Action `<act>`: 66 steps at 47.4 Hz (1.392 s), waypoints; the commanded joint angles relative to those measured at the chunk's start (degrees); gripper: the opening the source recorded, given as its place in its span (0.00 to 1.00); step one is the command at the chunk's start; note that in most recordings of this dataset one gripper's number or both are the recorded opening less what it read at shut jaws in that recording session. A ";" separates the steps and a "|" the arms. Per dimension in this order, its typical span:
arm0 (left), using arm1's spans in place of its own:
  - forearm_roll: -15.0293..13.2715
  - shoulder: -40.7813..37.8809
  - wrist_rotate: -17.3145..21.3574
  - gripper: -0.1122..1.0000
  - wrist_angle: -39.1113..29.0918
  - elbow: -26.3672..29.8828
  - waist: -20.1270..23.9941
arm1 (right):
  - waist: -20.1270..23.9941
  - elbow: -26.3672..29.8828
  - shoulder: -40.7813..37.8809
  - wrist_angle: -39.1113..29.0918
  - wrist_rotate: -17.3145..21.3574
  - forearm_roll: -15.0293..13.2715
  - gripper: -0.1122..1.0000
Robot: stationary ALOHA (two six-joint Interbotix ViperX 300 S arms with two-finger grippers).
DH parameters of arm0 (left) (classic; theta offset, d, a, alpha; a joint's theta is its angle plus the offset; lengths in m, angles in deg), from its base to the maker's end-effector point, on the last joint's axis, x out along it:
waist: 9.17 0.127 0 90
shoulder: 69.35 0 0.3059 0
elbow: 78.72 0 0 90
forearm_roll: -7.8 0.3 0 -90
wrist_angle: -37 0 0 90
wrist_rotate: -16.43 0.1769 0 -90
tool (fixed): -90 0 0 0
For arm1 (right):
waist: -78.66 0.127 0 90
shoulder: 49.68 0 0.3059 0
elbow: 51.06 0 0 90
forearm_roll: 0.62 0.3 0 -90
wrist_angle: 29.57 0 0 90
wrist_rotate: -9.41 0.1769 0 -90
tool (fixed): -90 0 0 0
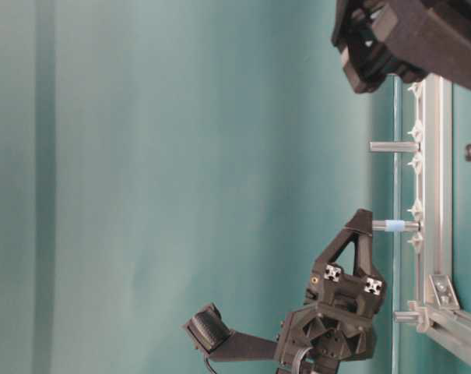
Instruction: Insert the wire through the string loop located in the center.
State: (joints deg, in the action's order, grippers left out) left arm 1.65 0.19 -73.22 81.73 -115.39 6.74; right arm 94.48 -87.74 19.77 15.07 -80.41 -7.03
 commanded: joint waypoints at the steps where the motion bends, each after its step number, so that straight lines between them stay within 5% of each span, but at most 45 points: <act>1: 2.29 2.72 -0.35 0.23 -1.76 1.67 -0.44 | -0.26 1.23 1.14 0.53 0.53 0.00 0.27; 8: 2.37 4.22 0.09 0.10 -7.38 2.72 -0.62 | -0.26 1.76 1.14 -0.53 0.62 0.00 0.10; 40: 2.55 10.99 -0.53 0.10 -17.05 -1.41 -1.76 | 0.53 3.96 0.70 -8.44 0.70 -0.35 0.10; 51: 2.55 11.16 -0.35 0.10 -17.14 -1.58 -2.46 | 1.23 5.45 -1.32 -8.53 3.87 -0.35 0.11; 55: 2.55 11.16 -0.35 0.10 -17.14 -1.58 -2.72 | 1.76 6.06 -2.02 -8.53 4.75 -0.35 0.23; 64: 2.55 11.16 -0.09 0.10 -17.14 -1.58 -2.99 | 2.20 6.86 -3.08 -8.53 4.83 -0.53 0.71; 66: 2.55 11.16 -0.09 0.10 -17.14 -1.58 -2.99 | 2.20 6.86 -3.08 -8.53 4.83 -0.53 0.73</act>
State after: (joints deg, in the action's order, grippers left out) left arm 4.02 10.03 -73.22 64.42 -117.59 4.01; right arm 96.33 -82.02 15.91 6.28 -75.67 -7.47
